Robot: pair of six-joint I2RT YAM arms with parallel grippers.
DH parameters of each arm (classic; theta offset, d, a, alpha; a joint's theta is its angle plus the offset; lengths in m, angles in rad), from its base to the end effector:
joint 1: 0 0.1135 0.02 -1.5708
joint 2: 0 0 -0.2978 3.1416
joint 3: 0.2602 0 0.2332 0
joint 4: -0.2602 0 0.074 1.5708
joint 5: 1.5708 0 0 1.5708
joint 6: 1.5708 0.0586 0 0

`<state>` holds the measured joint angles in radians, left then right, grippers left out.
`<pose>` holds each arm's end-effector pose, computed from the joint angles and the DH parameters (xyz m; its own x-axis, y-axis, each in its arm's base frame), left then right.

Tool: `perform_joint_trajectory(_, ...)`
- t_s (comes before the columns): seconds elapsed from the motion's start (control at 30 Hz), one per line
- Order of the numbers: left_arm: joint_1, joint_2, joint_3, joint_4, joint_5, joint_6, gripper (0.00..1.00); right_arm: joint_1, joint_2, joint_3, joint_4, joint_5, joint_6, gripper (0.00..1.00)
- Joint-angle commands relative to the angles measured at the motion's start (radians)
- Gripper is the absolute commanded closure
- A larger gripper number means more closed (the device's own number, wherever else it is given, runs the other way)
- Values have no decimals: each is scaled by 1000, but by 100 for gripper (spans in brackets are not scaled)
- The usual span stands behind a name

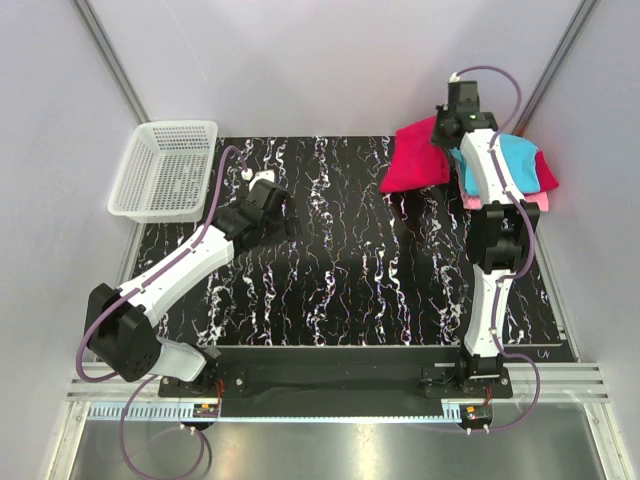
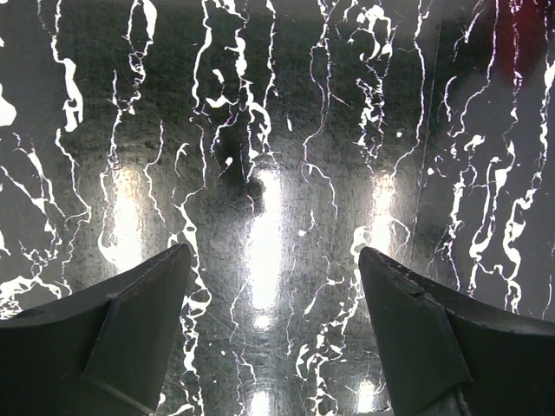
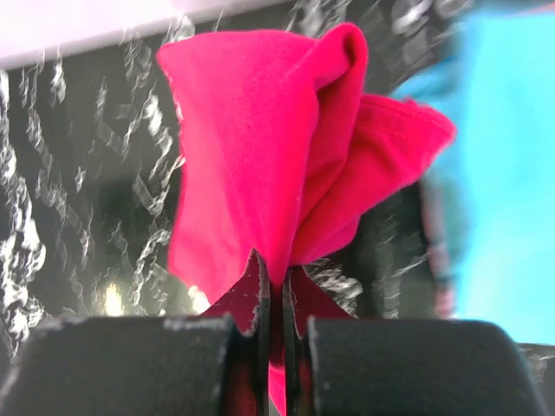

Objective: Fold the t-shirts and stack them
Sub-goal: Neatly place the folded tshirt to the corner

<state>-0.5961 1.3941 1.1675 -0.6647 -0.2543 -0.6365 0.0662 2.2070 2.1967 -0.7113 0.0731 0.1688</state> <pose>0.2424 -0.1466 0.3128 -0.7629 -0.1776 -0.6217 -0.0508 0.9750 -0.2161 0.5215 0.0303 0.3232 -0.6517 0.1247 -0.7482 0.0996 0.9919 0.0786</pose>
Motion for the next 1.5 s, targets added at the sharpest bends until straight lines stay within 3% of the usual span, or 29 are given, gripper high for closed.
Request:
perform_joint_trajectory(0.0,5,3,1,7,29,8,15,-42,22,188,-97,86,-58,100)
perform_joint_trajectory(0.13,5,16,8,7,30,9,15,-90,30,290,-149,151,-83,100)
perform_joint_trajectory(0.5,5,10,-3,7,35,8,15,-242,-44,192,-172,294,54,100)
perform_joint_trajectory(0.77,5,6,0,5,32,9,15,-308,3,250,-182,427,104,100)
perform_joint_trajectory(1.1,4,66,20,7,36,12,15,-387,85,316,-183,476,127,100)
perform_joint_trajectory(1.33,5,100,38,7,43,15,16,-390,172,319,-198,403,140,100)
perform_joint_trajectory(1.37,5,98,35,7,40,17,16,-390,186,308,-204,378,153,83)
perform_joint_trajectory(1.43,4,95,31,7,39,20,16,-390,191,307,-206,352,155,70)
perform_joint_trajectory(1.47,5,94,29,7,38,20,16,-388,188,302,-205,347,159,53)
